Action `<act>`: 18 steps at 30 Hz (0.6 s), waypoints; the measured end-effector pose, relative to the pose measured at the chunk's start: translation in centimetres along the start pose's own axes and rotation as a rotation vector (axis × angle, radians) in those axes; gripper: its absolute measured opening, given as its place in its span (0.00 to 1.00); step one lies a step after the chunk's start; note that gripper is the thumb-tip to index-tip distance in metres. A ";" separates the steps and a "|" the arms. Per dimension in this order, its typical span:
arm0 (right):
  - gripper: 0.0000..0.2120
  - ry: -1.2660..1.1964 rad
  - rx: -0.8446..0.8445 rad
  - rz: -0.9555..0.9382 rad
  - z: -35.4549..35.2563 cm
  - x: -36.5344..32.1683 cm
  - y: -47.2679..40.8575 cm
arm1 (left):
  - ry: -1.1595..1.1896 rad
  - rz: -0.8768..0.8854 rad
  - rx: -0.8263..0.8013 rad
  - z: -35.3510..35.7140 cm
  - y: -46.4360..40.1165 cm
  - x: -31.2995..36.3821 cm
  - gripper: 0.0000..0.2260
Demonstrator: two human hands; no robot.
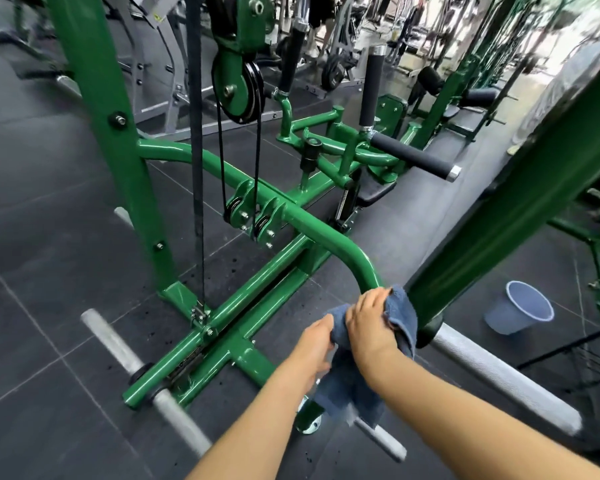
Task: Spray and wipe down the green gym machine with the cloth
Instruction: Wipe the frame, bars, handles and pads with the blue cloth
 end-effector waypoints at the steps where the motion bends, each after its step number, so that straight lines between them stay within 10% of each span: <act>1: 0.25 0.047 0.015 -0.006 0.3 -0.5 -0.1 | 0.021 -0.016 -0.012 0.5 0.1 -0.2 0.15; 18: 0.19 -0.124 0.327 -0.262 4.7 2.2 4.3 | 0.177 0.037 0.109 5.1 2.4 -2.6 0.23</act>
Point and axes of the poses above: each hand's wrist, its own y-axis away from the middle knuckle, its own z-axis out of the palm, x = y × z, the point moved 1 cm from there along -y, towards the middle knuckle, and after that the axes turned 15 degrees about -x, right-handed, at the moved point
